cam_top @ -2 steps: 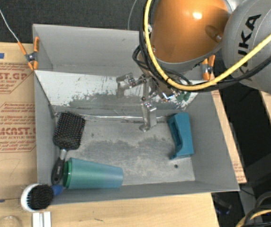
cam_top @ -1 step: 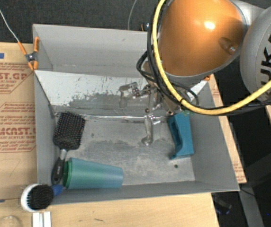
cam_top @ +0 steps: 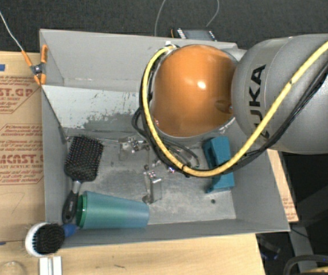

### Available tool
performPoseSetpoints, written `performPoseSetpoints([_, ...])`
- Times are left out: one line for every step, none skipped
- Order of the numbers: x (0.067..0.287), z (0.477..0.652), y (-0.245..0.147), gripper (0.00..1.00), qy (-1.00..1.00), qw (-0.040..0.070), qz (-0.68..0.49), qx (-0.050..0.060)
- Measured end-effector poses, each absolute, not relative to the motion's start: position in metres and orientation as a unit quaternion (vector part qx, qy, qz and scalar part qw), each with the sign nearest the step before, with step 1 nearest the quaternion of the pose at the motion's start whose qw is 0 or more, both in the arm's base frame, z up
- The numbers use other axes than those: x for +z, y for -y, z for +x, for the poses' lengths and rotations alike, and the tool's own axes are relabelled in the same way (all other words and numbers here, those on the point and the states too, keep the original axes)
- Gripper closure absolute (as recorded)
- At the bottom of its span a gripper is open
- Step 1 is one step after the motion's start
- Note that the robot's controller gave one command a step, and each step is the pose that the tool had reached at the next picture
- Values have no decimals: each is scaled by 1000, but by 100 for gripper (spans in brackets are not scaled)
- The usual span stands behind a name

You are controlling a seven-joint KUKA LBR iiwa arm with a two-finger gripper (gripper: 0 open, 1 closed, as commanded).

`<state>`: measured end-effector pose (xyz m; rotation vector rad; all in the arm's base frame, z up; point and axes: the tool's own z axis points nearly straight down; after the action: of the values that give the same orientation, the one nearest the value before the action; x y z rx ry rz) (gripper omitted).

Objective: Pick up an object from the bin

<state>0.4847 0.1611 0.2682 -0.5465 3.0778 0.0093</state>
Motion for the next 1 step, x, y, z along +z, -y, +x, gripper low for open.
performPoseSetpoints([357, 517, -161, 0, -961, 12, -276, 2])
